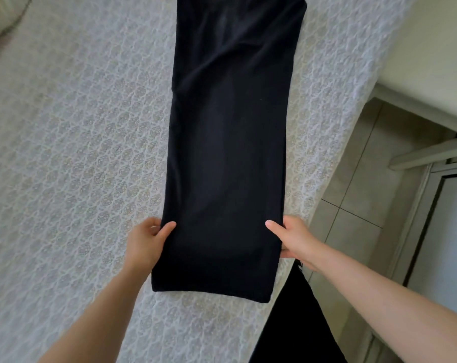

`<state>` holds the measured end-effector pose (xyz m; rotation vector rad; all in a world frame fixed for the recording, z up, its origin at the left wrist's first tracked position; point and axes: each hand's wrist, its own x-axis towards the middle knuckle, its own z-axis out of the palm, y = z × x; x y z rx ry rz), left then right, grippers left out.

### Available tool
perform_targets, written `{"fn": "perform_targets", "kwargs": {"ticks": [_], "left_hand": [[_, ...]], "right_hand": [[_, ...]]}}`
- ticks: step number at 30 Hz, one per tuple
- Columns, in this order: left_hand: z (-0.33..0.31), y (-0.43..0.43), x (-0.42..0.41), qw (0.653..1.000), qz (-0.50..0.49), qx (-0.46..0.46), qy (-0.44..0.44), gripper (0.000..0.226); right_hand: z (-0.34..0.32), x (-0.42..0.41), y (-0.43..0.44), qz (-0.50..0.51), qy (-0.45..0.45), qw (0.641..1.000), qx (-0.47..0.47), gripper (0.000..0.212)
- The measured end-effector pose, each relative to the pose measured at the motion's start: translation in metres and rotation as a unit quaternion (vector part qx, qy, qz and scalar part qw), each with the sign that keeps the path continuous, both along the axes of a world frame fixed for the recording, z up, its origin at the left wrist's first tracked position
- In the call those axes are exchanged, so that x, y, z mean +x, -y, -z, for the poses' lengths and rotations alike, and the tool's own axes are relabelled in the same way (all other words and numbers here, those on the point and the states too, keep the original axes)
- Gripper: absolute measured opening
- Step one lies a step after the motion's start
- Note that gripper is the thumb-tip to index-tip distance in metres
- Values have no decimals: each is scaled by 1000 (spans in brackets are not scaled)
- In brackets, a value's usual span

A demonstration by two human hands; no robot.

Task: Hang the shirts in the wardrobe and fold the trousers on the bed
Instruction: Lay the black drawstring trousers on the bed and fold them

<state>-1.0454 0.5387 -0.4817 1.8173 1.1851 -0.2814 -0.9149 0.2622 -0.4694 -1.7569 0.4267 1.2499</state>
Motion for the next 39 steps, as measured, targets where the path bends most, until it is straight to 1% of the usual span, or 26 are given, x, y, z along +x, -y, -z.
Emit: {"fn": "perform_targets", "kwargs": {"ticks": [2,4,5,7,9,11,12,13,15,16,18,19,21,22,23,24,25,27,29,31,33,36,39], "left_hand": [[-3,3,-13,999,-6,-52,-9,19],[-10,5,-24,995,3,-95,-13,10],[-13,6,-29,994,11,-107,-18,8],[-20,6,-35,991,15,-130,-28,14],[-32,1,-34,987,21,-158,-32,26],[-48,-8,-25,981,44,-188,-23,37],[-57,-13,-18,978,54,-203,-18,38],[-66,-18,-9,974,63,-217,-9,35],[-82,-29,14,970,75,-233,0,22],[-89,-35,28,969,85,-234,-1,17],[-100,-47,63,965,100,-241,2,27],[-103,-52,84,964,91,-251,19,29],[-103,-64,126,954,24,-285,91,28],[-98,-70,144,948,-23,-292,123,31],[-90,-76,158,950,-54,-276,134,33],[-81,-78,166,961,-54,-241,123,32],[-69,-79,168,975,-28,-202,93,30],[-46,-70,159,985,41,-165,21,27],[-30,-56,144,987,61,-147,-18,29],[-22,-48,133,992,54,-112,-5,20],[-18,-48,128,993,63,-100,4,12],[-18,-52,125,991,64,-117,3,14],[-25,-55,122,989,55,-138,24,17]], "right_hand": [[-1,-9,-1,21,-32,999,11,17],[-4,-23,-1,2,-73,997,10,18],[-5,-30,1,-15,-79,997,-2,17],[-11,-40,5,-28,-74,996,-37,14],[-21,-41,6,-16,-75,995,-56,19],[-36,-32,6,-19,-89,994,-55,23],[-44,-25,4,-29,-92,994,-46,22],[-53,-17,2,-33,-95,994,-32,19],[-70,5,-6,-19,-97,995,-6,13],[-76,20,-9,-5,-99,995,1,12],[-87,56,-18,24,-119,992,12,9],[-92,76,-22,48,-136,989,24,12],[-93,115,-29,141,-151,977,54,16],[-91,131,-31,204,-141,967,57,21],[-85,144,-32,258,-114,958,45,25],[-77,151,-33,291,-74,954,20,27],[-67,154,-33,294,-34,955,-7,24],[-43,148,-34,228,11,972,-51,17],[-22,133,-34,141,14,988,-68,15],[-10,119,-33,93,22,993,-71,16],[-5,109,-31,71,54,993,-77,13],[-3,97,-28,16,86,993,-73,12],[-5,90,-27,-30,149,988,-32,9]]}}
